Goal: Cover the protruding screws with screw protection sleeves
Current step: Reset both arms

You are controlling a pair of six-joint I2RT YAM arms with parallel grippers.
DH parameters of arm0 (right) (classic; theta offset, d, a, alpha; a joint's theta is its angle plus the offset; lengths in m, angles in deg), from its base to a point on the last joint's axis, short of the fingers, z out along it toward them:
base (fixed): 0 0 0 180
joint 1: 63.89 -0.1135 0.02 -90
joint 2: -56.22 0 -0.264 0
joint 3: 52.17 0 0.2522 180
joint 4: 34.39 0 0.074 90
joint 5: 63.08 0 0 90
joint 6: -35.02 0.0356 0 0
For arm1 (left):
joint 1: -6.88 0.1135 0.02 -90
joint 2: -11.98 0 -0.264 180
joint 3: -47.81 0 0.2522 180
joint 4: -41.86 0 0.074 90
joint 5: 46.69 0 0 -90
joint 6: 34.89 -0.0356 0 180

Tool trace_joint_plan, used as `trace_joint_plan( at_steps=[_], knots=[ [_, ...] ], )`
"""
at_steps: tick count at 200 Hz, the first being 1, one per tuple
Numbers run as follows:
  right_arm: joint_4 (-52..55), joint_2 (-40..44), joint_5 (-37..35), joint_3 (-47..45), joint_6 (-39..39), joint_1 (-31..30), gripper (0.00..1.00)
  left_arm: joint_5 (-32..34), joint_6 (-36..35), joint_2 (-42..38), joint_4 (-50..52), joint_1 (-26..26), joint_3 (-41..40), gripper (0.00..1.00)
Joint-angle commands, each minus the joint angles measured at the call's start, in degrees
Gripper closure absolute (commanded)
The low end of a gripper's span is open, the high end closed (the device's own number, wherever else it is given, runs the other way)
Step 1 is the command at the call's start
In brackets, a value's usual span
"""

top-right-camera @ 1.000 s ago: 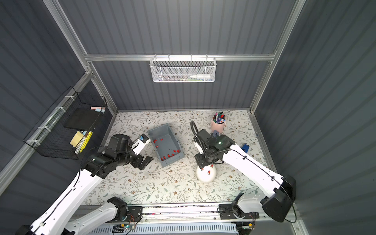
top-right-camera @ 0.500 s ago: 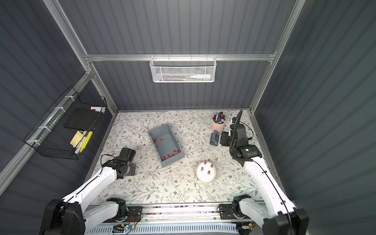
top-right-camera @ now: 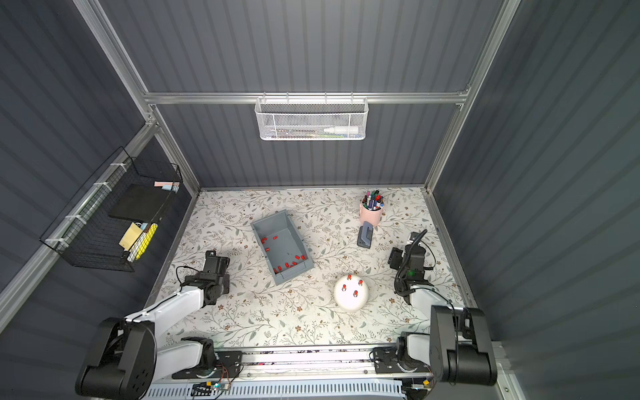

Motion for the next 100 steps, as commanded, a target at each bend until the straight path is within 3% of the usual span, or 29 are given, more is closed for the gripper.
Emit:
trace_joint_plan(
  at_steps=[1, 12, 28, 38, 51, 59, 63, 66, 74, 100],
  knots=[
    [-10.58, -4.04, 13.4, 2.15, -2.85, 0.73, 0.27, -19.34, -8.81, 6.19, -8.36, 0.32, -6.01, 0.01],
    [-14.1, -6.76, 14.18, 1.62, -3.67, 0.66, 0.26, -22.83, -9.47, 8.55, -13.95, 1.2, -7.14, 0.01],
    [-26.6, -13.44, 8.47, -0.78, -2.1, 0.74, 0.24, -25.17, -10.35, 12.92, -22.32, 1.52, -9.71, 0.0],
    [-30.39, -16.01, 7.31, -0.83, -2.28, 0.75, 0.24, -24.05, -12.48, 14.81, -28.25, 1.49, -11.26, 0.01],
    [-20.78, -13.2, 6.96, 1.68, -2.3, 0.68, 0.22, -23.8, -9.21, 12.84, -23.19, 1.58, -10.91, 0.01],
    [-13.89, -11.25, 5.52, 3.39, -0.97, 0.3, 0.17, -20.3, -8.19, 14.08, -24.01, 1.6, -10.12, 0.01],
    [-12.7, -11.05, 4.84, 3.9, -0.82, 0.06, 0.04, -18.83, -7.88, 14.43, -23.52, 1.6, -9.18, 0.01],
    [-13.7, -11.41, 4.63, 3.81, -0.96, -0.1, 0.01, -17.0, -7.1, 14.45, -21.41, 1.6, -8.33, 0.01],
    [-18.11, -12.6, 4.84, 2.69, -1.62, -0.22, 0.01, -16.3, -4.91, 13.84, -14.03, 2.34, -5.93, 0.01],
    [-15.67, -11.89, 4.9, 3.22, -2.08, -0.49, 0.01, -17.42, -3.75, 13.76, -14.73, 3.71, -6.29, 0.0]
  ],
)
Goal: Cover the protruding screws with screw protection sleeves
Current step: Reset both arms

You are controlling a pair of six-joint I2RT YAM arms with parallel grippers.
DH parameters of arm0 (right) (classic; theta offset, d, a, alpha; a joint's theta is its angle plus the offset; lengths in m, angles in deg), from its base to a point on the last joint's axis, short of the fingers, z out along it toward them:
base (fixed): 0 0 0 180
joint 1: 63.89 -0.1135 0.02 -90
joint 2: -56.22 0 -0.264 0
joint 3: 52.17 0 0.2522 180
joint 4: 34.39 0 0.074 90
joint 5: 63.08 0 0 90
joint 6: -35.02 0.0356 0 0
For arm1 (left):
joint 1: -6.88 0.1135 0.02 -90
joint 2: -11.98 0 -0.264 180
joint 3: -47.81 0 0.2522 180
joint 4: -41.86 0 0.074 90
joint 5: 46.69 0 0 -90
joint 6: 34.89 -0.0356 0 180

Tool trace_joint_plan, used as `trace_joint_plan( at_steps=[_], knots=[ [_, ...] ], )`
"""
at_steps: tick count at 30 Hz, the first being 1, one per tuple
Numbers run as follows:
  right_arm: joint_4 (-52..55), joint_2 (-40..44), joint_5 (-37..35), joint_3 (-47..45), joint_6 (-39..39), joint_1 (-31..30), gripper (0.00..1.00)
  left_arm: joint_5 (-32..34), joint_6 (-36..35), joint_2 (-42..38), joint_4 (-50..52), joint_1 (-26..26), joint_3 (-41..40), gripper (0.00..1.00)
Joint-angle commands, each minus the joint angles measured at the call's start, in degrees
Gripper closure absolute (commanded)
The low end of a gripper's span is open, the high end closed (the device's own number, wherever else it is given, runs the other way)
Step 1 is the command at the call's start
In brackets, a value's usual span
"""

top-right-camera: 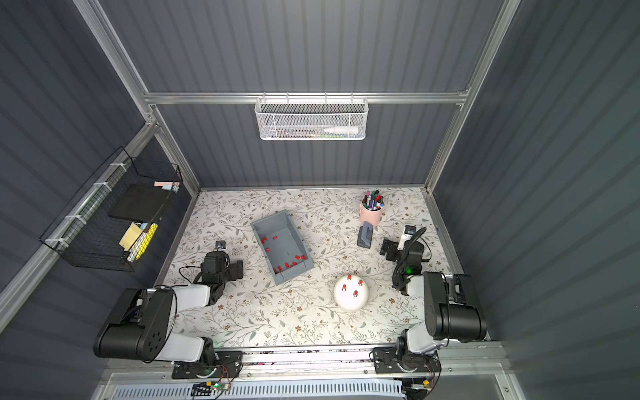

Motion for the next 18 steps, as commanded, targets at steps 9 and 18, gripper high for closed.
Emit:
trace_joint_plan(
  at_steps=[9, 18],
  knots=[
    [2.86, 0.42, -1.43, 2.51, -1.02, -0.99, 0.01, 0.24, -0.5, 3.02, 17.24, 0.87, -2.82, 0.0],
    [3.03, 0.95, -2.44, 2.26, -1.6, -1.71, 0.01, 1.13, -0.47, 3.04, 17.32, 0.78, -2.77, 0.0]
  ],
)
